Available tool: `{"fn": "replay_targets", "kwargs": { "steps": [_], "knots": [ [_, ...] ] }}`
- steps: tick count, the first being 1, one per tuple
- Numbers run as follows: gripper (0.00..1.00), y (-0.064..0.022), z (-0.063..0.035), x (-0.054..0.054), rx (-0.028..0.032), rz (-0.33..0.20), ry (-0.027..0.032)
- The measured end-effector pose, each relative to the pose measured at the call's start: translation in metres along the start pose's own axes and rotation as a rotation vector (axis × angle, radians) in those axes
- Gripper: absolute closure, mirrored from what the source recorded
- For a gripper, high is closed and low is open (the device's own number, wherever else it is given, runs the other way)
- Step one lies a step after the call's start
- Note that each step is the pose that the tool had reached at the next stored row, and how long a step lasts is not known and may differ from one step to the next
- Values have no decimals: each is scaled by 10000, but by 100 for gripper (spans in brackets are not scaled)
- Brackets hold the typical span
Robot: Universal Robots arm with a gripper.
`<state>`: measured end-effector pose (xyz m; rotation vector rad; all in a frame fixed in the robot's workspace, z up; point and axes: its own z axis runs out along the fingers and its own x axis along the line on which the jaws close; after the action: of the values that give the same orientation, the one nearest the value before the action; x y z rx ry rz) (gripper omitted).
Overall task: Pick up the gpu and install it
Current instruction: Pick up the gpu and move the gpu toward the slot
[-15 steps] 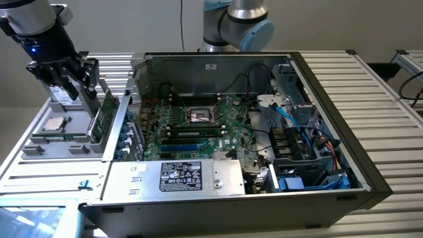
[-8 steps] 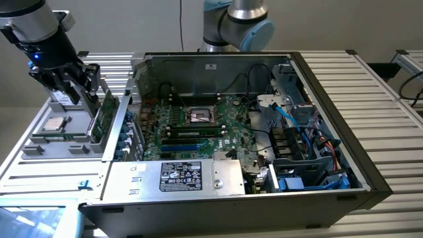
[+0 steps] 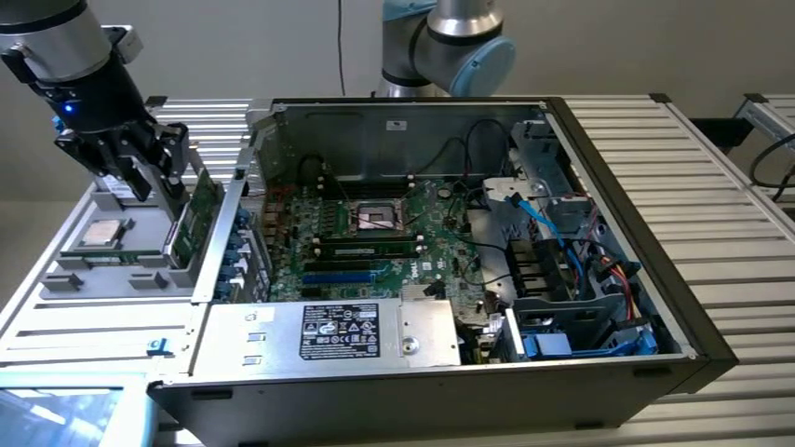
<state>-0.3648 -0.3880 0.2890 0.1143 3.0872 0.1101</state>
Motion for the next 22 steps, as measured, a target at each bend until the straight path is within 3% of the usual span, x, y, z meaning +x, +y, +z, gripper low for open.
{"fn": "replay_targets", "kwargs": {
  "steps": [7,13,22],
  "knots": [
    [50,-9,125,-2,0,0,-17],
    [50,-5,240,-89,0,-1,-17],
    [50,-17,402,-88,1,-1,-16]
  ]
}}
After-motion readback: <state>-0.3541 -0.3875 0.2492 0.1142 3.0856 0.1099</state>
